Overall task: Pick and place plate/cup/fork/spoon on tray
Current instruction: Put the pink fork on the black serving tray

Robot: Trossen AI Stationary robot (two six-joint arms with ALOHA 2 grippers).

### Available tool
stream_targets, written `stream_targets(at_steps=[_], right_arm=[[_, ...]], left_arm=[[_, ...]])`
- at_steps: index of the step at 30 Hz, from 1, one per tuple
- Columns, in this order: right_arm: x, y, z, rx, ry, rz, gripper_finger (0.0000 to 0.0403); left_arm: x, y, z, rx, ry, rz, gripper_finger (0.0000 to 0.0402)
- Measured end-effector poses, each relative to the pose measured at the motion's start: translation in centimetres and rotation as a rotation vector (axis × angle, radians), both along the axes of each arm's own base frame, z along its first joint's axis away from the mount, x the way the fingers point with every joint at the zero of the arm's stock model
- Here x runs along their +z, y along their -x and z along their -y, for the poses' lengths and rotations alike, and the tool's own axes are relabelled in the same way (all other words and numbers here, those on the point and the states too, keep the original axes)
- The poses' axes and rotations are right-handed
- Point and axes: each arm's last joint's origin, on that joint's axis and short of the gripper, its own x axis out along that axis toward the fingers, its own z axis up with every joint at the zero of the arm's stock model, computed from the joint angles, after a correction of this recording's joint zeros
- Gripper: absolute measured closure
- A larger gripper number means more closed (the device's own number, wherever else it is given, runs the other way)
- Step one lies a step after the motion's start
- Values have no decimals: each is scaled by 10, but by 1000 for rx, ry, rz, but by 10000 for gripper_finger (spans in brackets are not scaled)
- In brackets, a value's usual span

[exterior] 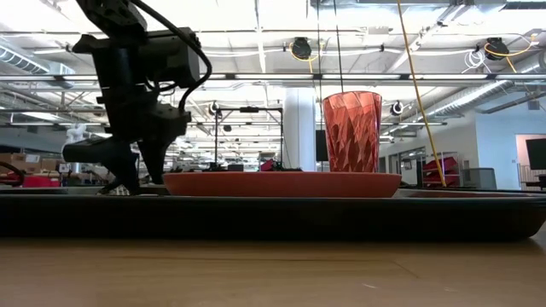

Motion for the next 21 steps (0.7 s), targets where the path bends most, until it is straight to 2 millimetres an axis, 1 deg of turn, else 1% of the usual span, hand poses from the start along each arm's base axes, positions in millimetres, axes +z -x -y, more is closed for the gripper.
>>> stream_targets(at_steps=[4,14,21], right_arm=[[0,0,0,0,0,0,314],[0,0,0,0,0,0,314],[0,0,0,0,-1,4,314]], left_arm=[[-2,-2,-4,14,17,32,186],[-18,7,-8,3,24,67,186],[-19,5,-8,-15,19,96,186]])
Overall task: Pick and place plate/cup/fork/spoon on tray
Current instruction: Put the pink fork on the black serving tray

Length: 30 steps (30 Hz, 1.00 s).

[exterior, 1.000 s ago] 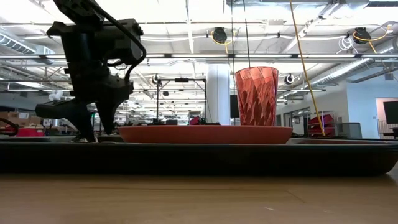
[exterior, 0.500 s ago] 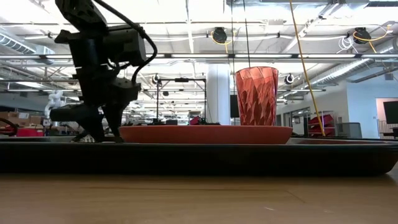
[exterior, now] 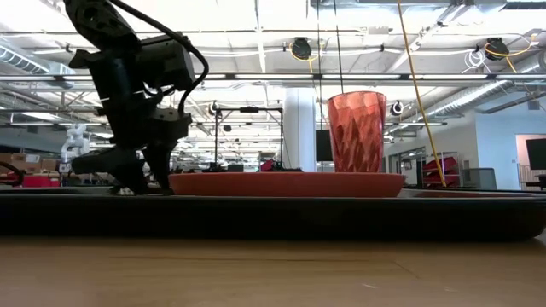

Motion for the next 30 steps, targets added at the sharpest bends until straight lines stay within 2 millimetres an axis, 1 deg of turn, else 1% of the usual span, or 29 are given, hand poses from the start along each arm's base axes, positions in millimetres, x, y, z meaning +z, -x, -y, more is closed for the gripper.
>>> stream_targets(at_steps=[9,14,15,17,19,21,23,25,28,30], right_arm=[[0,0,0,0,1,-3,314],[-4,0,0,-1,6,-6,314],[-7,0,1,1,18,-13,314],[-11,-1,2,9,36,-12,314],[-14,-2,1,16,47,28,314],[-16,-4,1,26,64,63,314],[-18,-4,1,38,94,80,314],[-19,-4,-1,50,119,83,314],[-18,-4,-2,52,124,99,314],[-18,-4,-2,50,124,98,314]], left_arm=[[1,-8,0,-95,-16,50,186],[3,-16,4,-86,2,152,188],[4,-18,5,-84,27,180,192],[6,-23,10,-89,149,254,208],[7,-27,15,-89,291,309,232],[9,-28,16,-76,366,331,258],[13,-27,15,-71,363,339,283],[16,-24,14,-63,317,334,301],[25,-18,10,-34,194,332,315],[35,-13,6,-3,128,353,319]])
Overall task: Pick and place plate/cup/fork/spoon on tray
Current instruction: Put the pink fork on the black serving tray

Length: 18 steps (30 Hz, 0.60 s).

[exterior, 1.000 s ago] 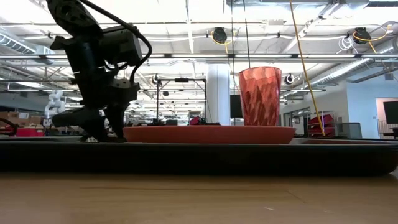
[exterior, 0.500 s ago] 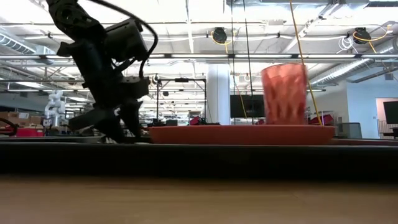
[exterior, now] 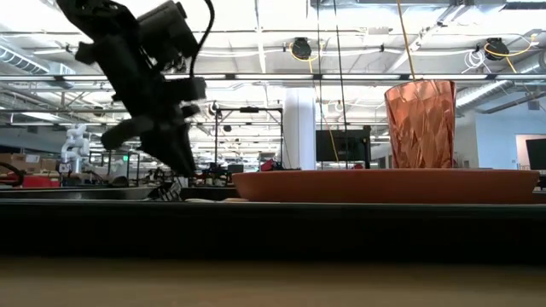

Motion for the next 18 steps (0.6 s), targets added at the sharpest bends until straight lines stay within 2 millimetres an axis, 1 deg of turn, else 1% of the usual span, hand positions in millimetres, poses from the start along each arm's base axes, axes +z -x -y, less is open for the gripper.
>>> stream_targets(at_steps=[2,5,9,11,14,15,18], right_arm=[[-1,0,0,-1,2,-6,314],[-1,0,0,-4,-4,-8,314],[-1,1,-1,-24,-15,-1,314],[-1,2,-1,-77,-13,11,314],[0,3,0,-176,-44,47,314],[0,3,0,-203,-77,68,314],[1,3,1,-235,-171,118,314]], left_arm=[[12,5,-3,35,-15,43,320],[35,13,-6,67,-1,150,320],[74,24,-9,92,46,394,321],[95,29,-11,62,117,551,321],[119,37,-12,-57,210,742,321],[124,40,-13,-100,230,802,321],[125,47,-18,-176,284,910,321]])
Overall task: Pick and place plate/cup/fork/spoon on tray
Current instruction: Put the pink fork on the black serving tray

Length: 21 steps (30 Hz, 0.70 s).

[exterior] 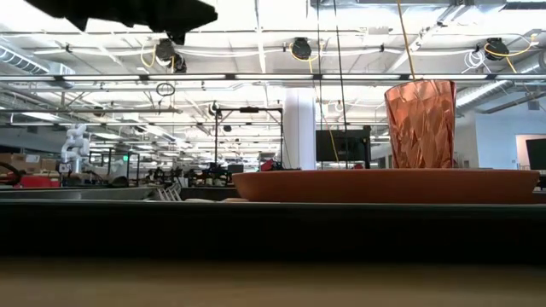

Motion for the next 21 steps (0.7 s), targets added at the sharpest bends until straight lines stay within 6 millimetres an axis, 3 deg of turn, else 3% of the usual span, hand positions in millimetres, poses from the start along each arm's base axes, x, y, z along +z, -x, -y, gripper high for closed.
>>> stream_targets(at_steps=[6,12,17,21], right_arm=[[10,-3,4,-10,-23,102,314],[19,-7,18,-58,-37,110,314],[45,-15,32,-68,-233,20,314],[34,-40,37,-55,-430,-144,313]], left_arm=[[-24,15,-23,-187,96,154,321],[-22,49,-50,-293,120,369,321],[-19,66,-61,-389,154,331,321],[-12,78,-62,-434,63,334,321]])
